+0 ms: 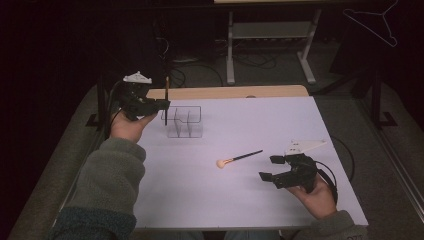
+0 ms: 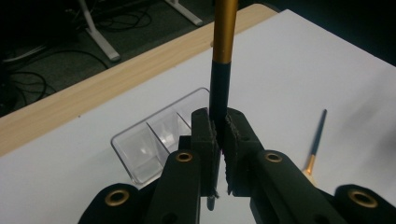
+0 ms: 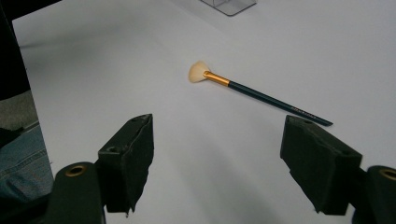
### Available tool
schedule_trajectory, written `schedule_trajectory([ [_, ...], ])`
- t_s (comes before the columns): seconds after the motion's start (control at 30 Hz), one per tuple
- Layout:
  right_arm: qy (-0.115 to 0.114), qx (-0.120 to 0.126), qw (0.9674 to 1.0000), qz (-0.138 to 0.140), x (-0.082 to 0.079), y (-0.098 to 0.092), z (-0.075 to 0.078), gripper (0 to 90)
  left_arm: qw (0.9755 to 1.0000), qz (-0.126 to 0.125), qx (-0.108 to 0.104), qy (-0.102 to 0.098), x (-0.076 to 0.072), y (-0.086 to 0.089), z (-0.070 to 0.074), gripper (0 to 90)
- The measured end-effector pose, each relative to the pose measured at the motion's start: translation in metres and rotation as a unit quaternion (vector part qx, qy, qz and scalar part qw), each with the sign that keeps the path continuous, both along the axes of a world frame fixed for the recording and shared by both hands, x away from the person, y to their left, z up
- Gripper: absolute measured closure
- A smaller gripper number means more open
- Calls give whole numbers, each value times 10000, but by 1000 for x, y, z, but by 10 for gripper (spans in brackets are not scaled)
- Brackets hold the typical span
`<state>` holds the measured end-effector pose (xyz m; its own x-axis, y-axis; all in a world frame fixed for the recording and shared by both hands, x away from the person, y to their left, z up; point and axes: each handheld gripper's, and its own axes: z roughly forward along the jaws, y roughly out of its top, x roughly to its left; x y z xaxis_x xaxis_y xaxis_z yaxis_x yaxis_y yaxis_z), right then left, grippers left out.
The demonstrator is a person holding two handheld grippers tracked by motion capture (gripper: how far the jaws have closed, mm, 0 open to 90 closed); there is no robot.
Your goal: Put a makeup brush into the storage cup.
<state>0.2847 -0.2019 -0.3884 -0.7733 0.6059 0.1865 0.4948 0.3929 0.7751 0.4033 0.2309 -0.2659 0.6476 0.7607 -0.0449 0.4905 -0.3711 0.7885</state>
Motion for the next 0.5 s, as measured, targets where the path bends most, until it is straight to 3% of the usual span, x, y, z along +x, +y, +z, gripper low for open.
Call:
schedule_trajectory([
  [0.13,8,18,10000,-9,1,-1,-1,247,9999,129,-29,-35,9,3,-1,834],
  [0.27,-6,56,10000,-35,2,-3,-1,246,9993,288,-237,-8,18,8,-2,834],
  [0.5,-4,87,10000,-49,3,-5,-1,246,9987,441,-238,55,33,9,-4,834],
])
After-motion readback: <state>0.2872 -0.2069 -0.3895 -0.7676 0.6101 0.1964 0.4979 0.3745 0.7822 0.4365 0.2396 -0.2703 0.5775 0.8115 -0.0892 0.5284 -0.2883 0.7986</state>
